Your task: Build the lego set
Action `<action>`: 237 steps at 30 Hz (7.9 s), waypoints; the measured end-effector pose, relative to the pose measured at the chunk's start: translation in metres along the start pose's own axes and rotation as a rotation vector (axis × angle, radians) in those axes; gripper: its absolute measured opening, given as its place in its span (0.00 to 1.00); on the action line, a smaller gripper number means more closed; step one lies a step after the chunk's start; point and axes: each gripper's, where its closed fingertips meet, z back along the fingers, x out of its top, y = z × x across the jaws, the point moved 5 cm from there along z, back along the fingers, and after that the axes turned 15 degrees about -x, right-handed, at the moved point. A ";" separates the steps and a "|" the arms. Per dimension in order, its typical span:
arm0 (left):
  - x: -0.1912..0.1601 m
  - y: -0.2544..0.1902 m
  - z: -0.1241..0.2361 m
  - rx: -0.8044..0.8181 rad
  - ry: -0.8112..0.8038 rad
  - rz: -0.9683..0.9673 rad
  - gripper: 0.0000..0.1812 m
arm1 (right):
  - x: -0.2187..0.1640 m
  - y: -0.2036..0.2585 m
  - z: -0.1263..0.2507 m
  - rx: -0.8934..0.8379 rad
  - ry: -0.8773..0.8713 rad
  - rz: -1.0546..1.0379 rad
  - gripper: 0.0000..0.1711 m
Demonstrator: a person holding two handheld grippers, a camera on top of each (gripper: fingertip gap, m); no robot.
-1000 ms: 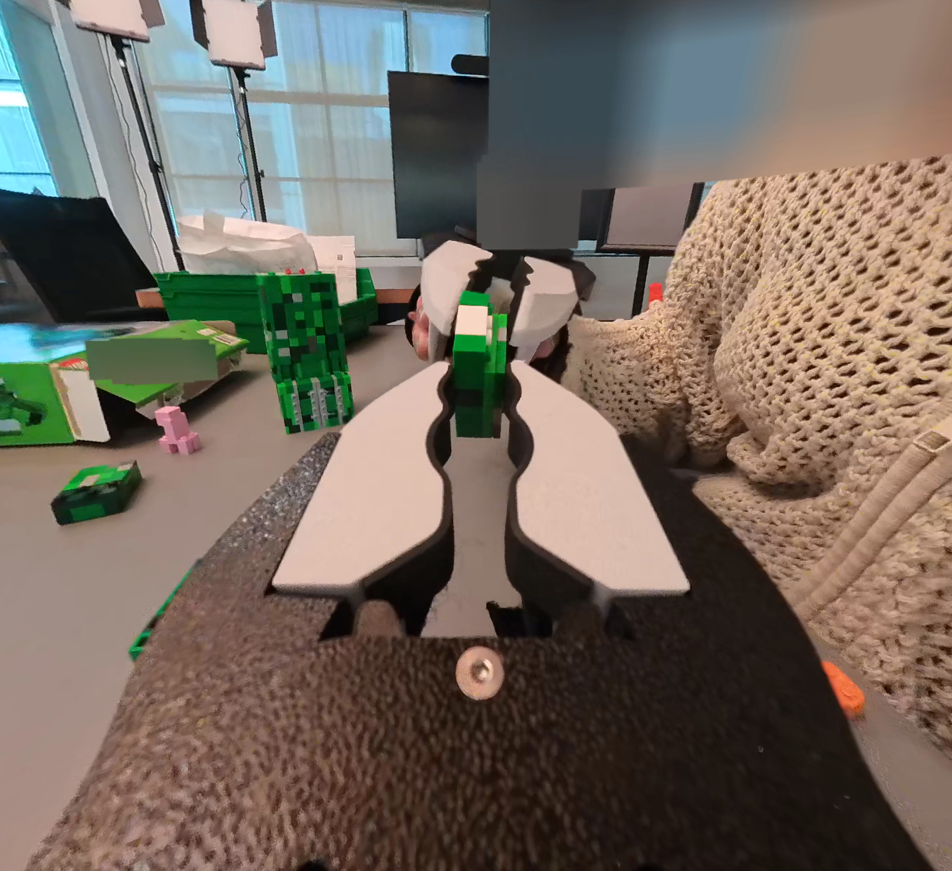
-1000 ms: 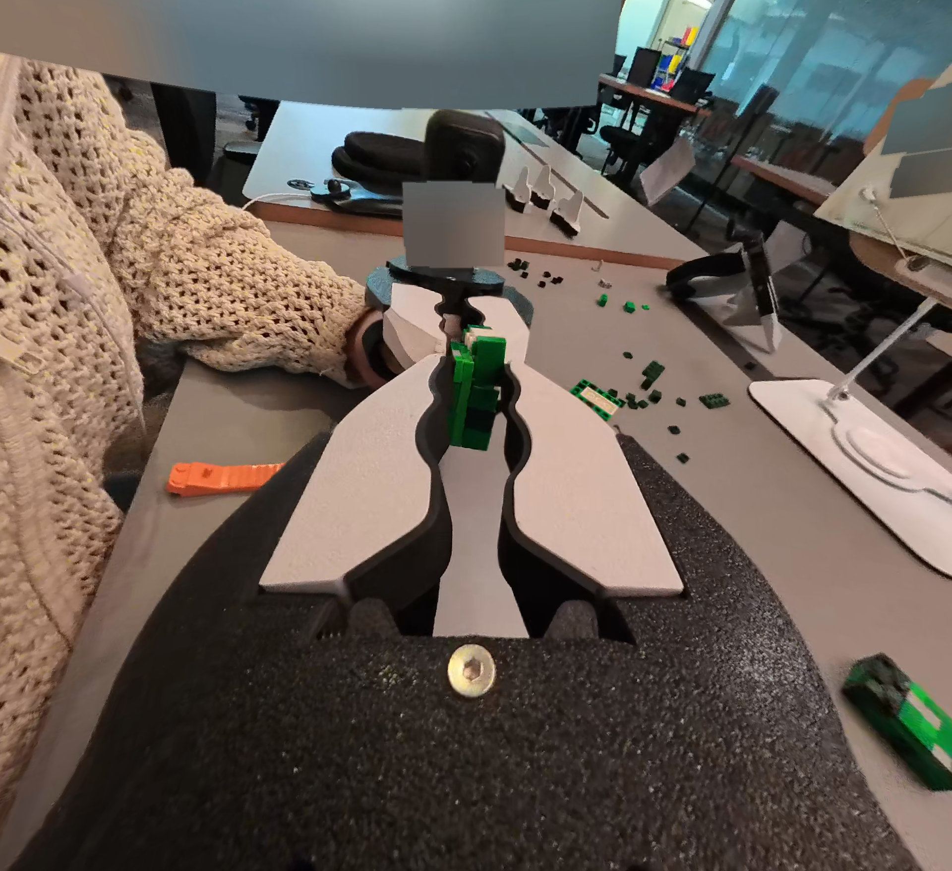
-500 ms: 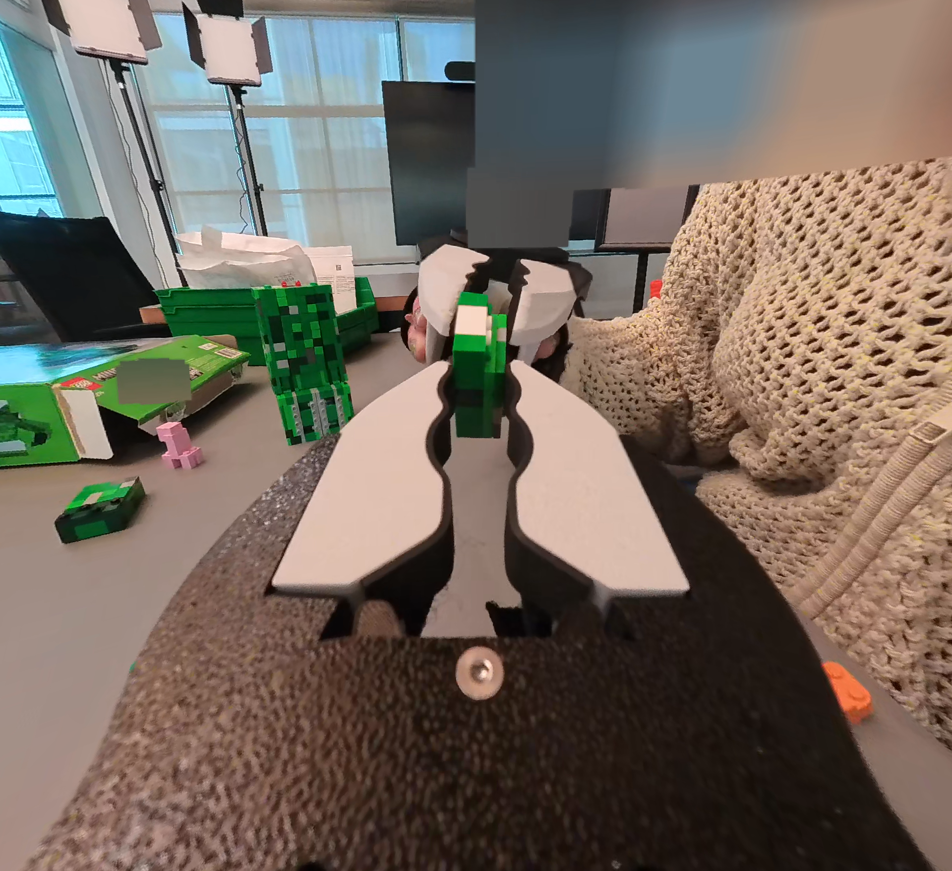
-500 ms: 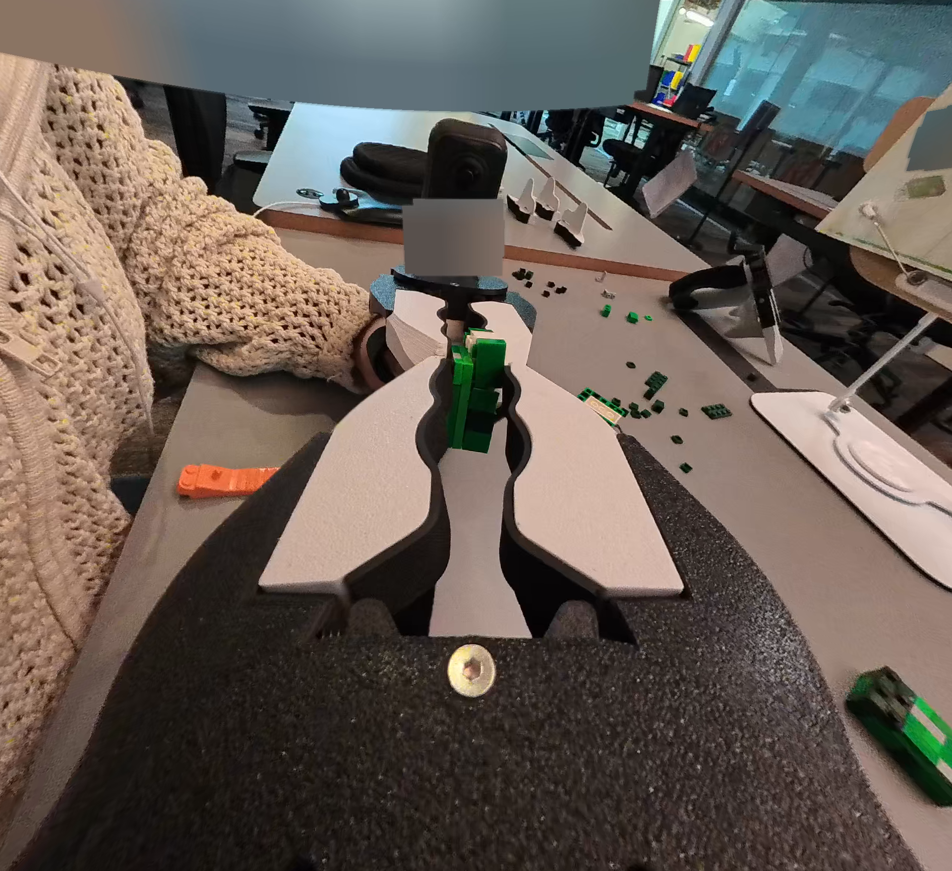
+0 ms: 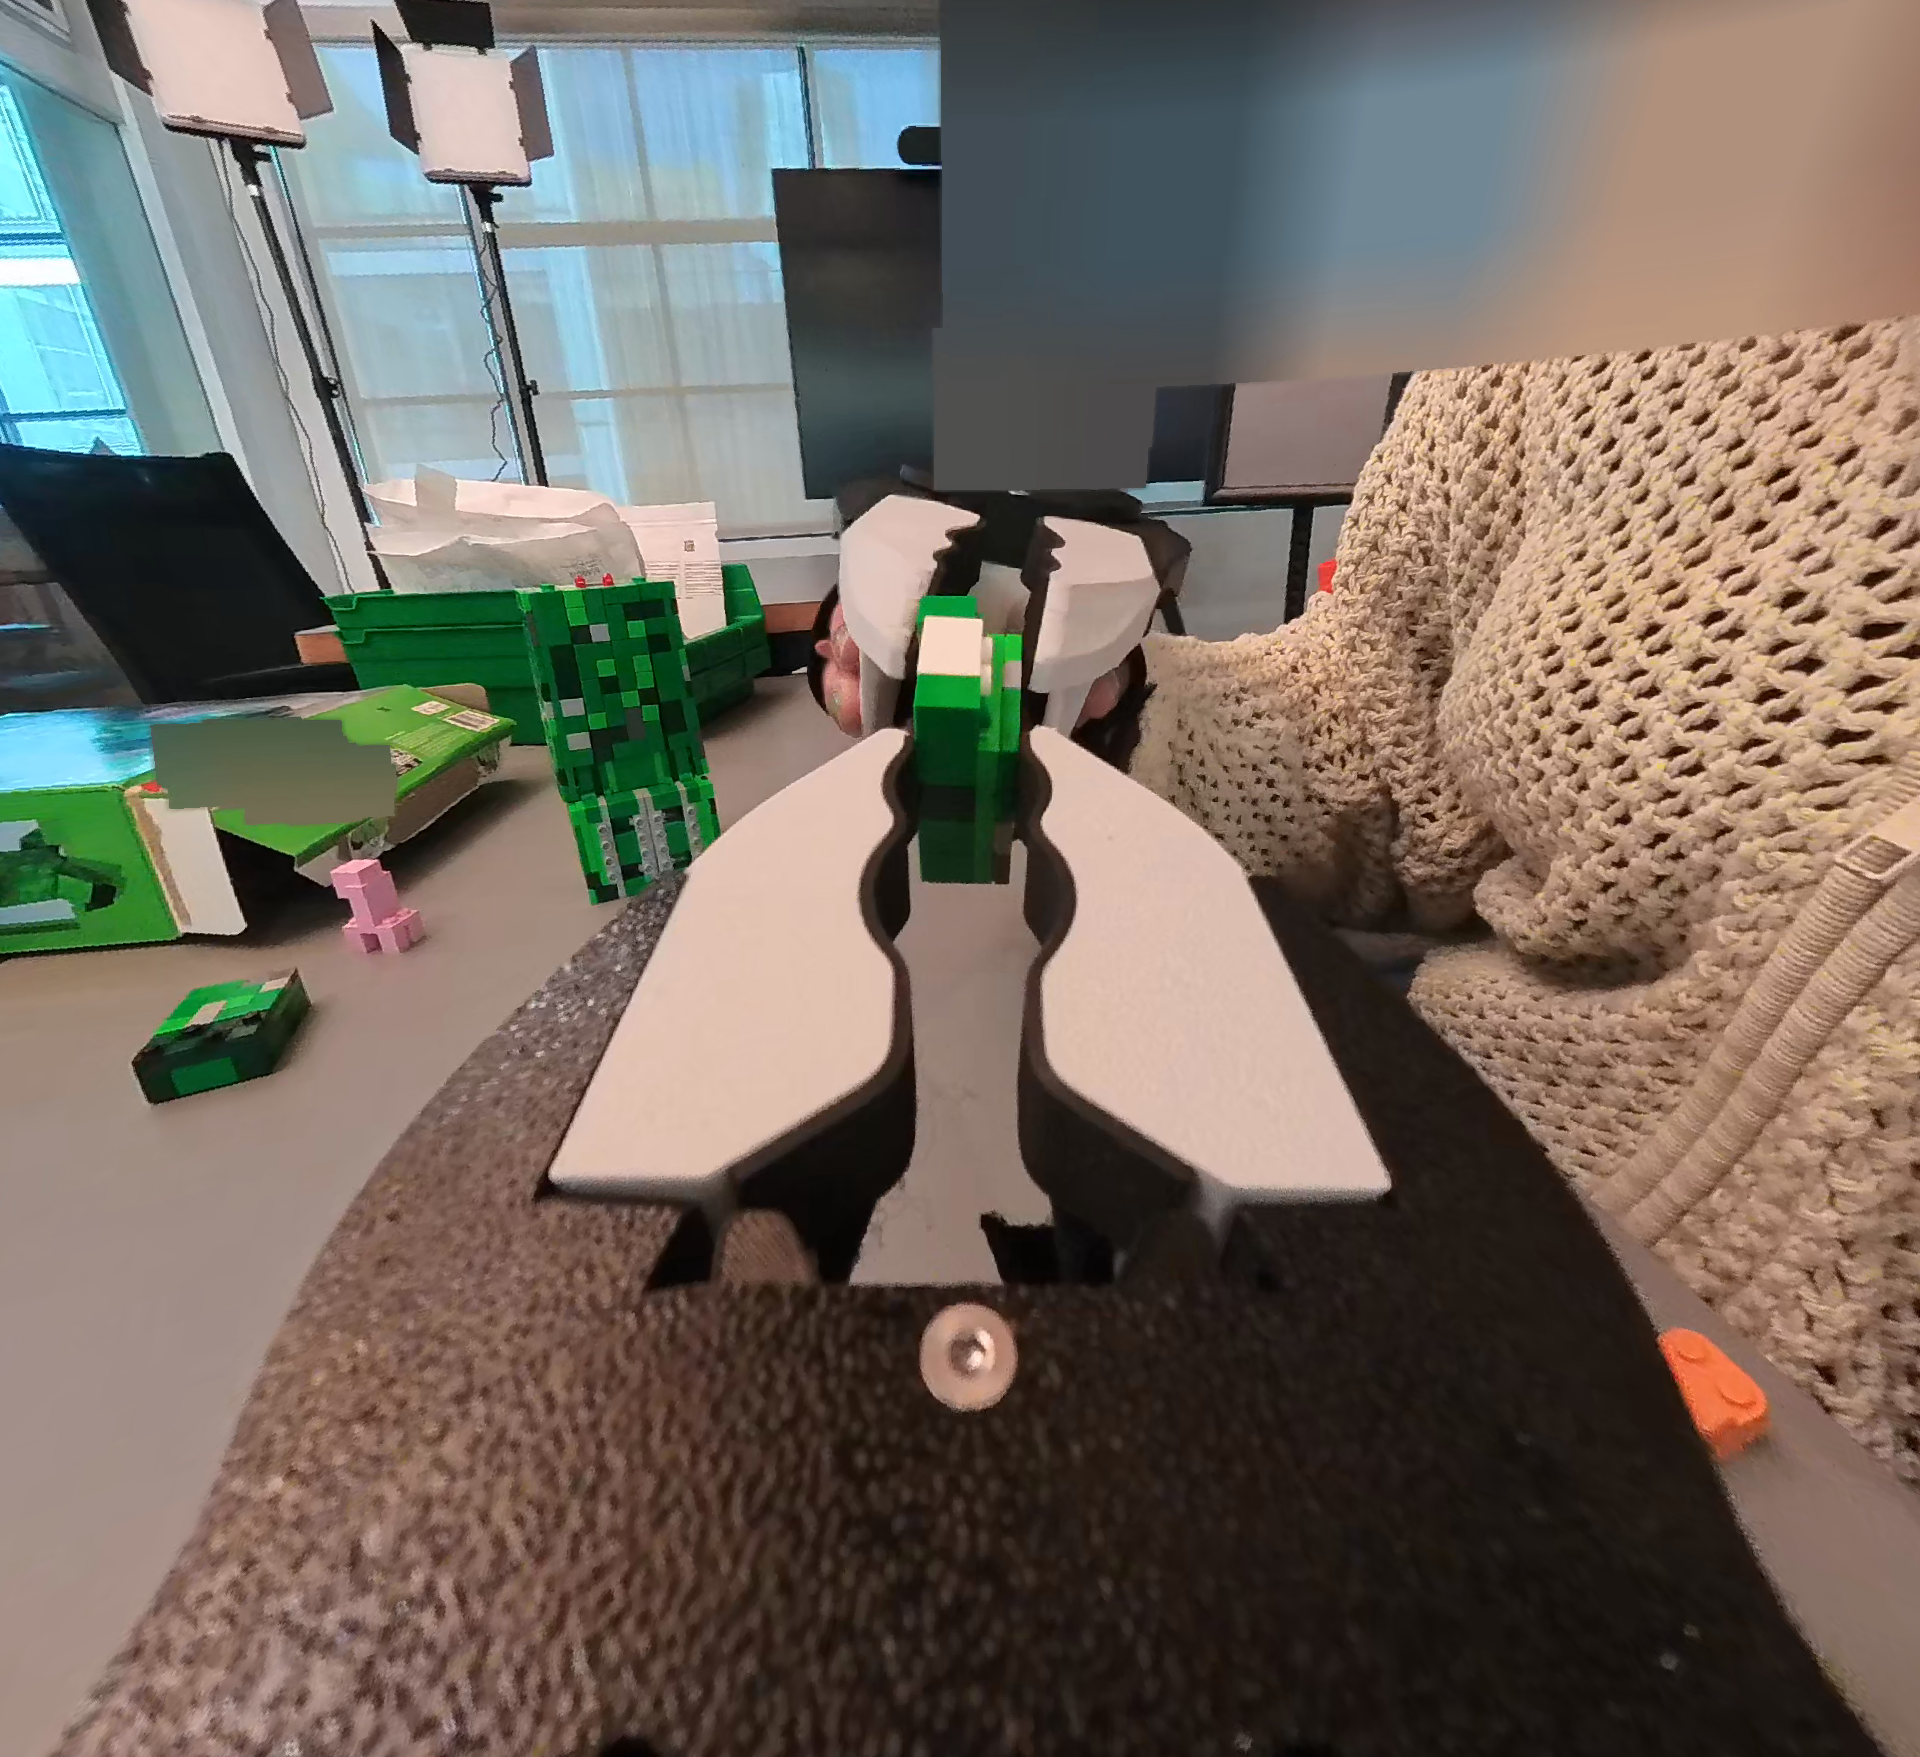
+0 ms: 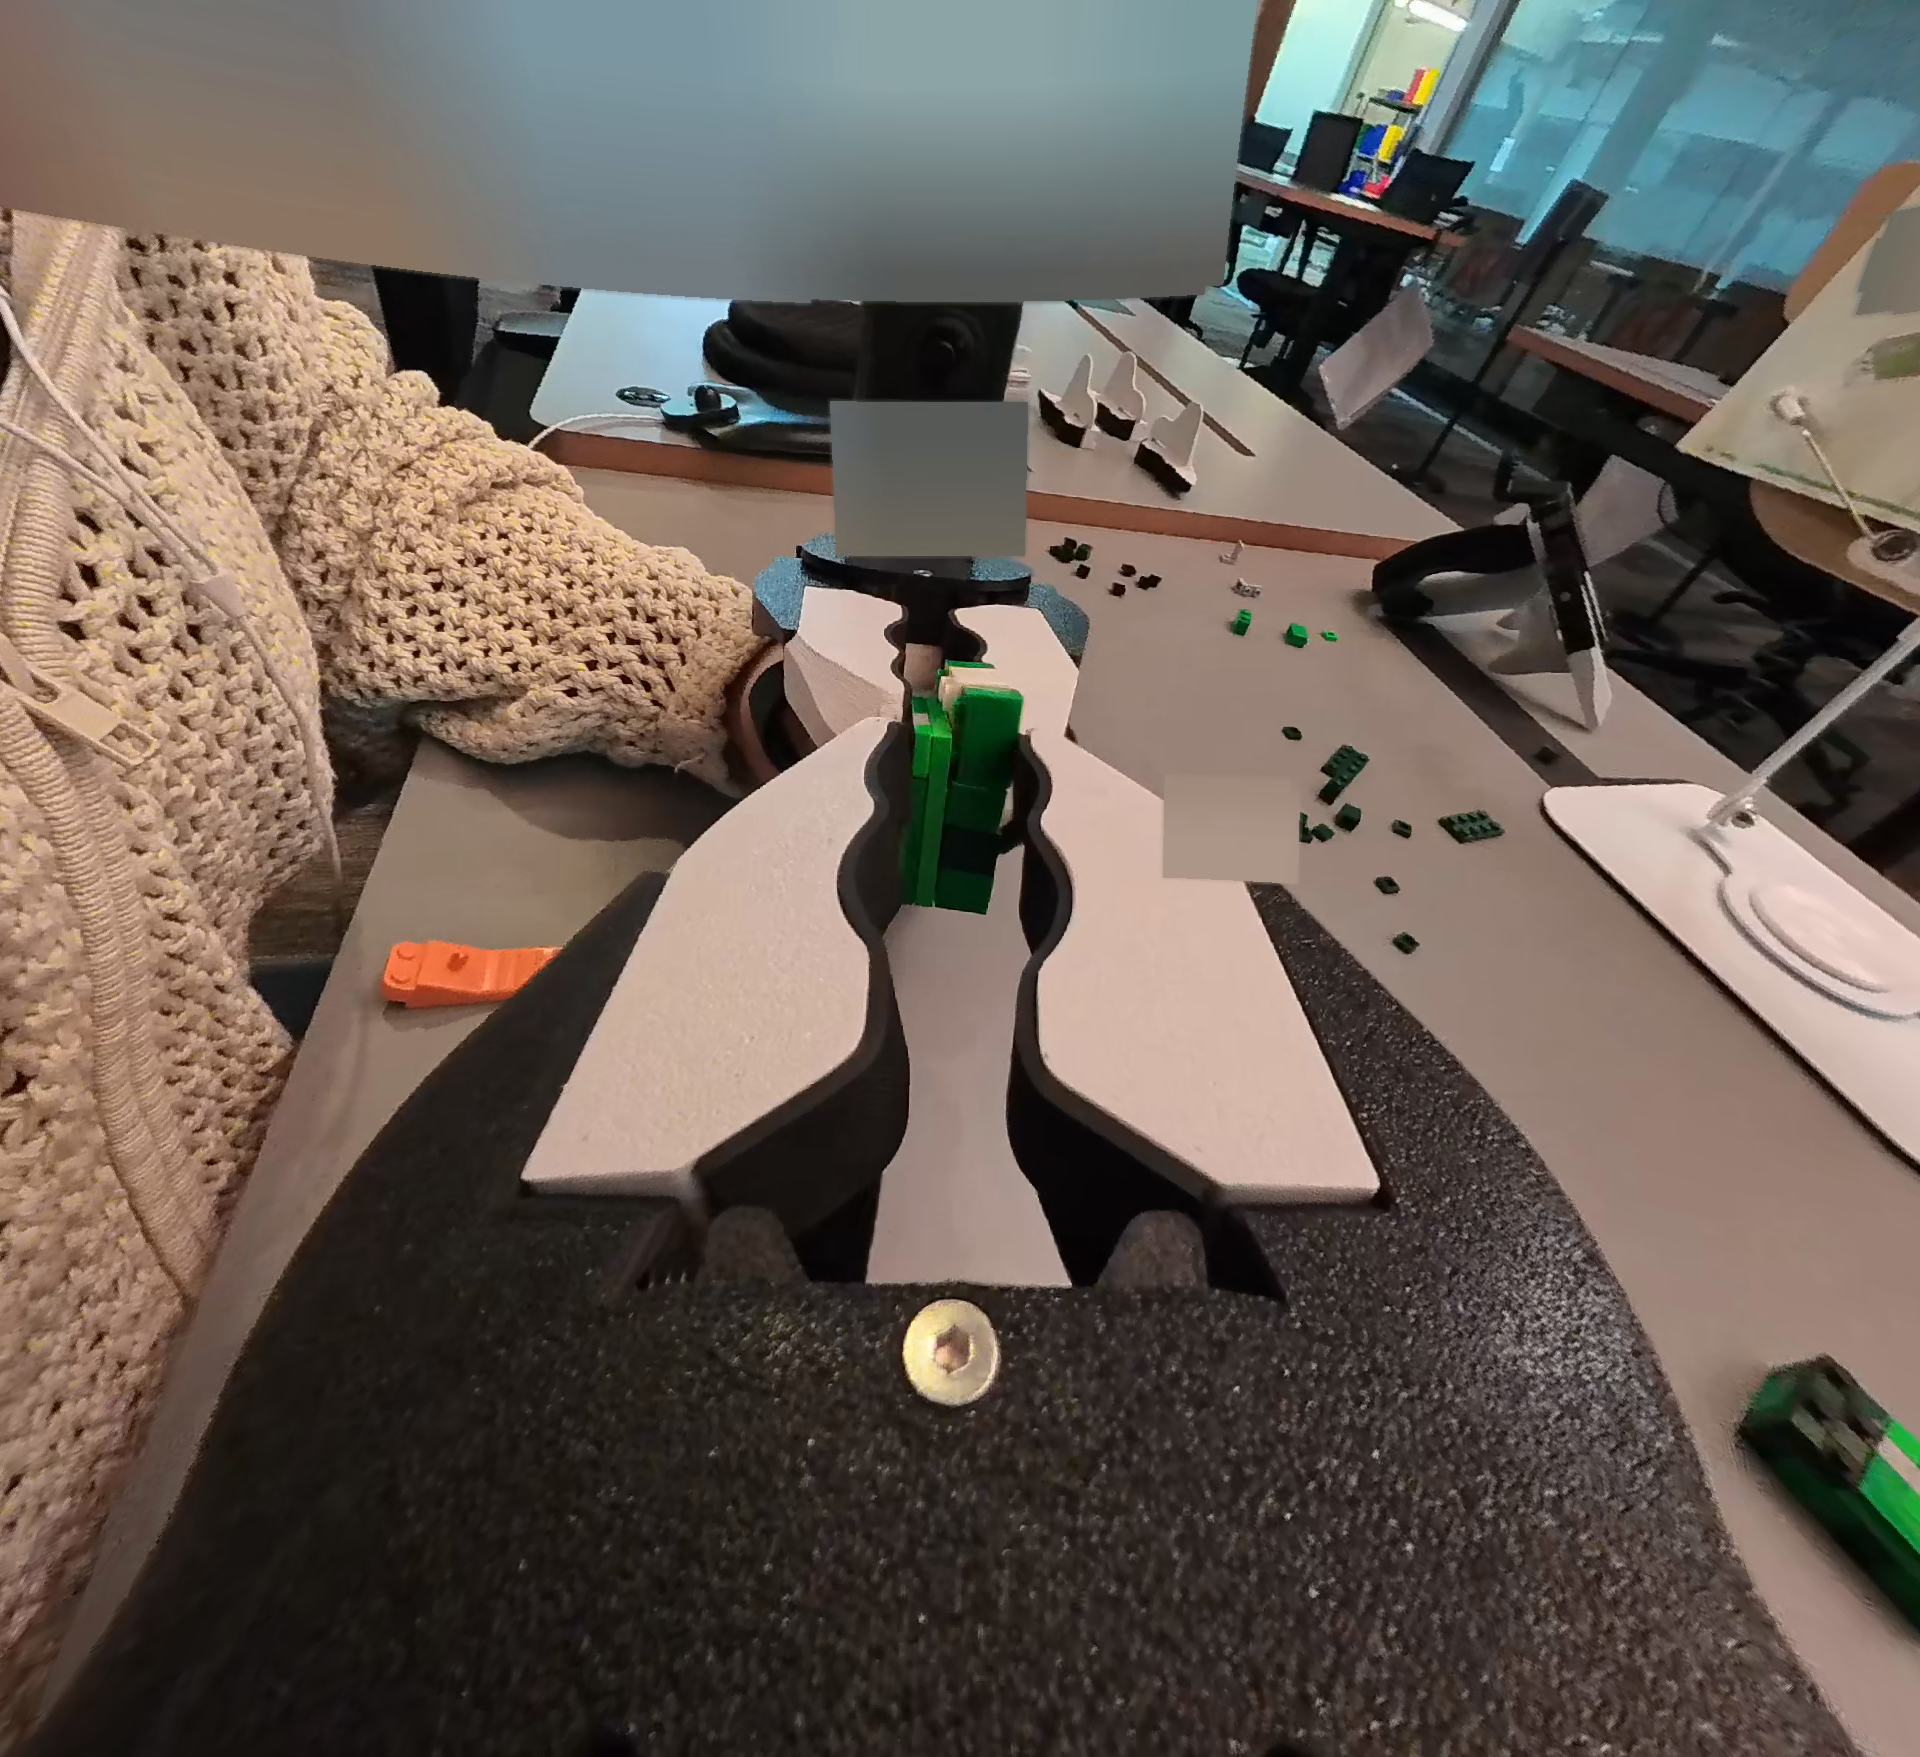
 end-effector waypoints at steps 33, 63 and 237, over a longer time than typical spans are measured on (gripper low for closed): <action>0.003 -0.005 -0.002 -0.002 0.066 -0.060 0.09 | 0.000 0.001 0.003 0.000 -0.058 -0.105 0.15; -0.006 -0.003 -0.006 0.006 0.147 -0.056 0.09 | -0.019 0.013 -0.009 -0.115 0.406 0.435 0.16; -0.030 0.024 0.018 0.548 0.986 -1.086 0.09 | -0.115 -0.027 0.107 -0.351 0.542 -0.244 0.18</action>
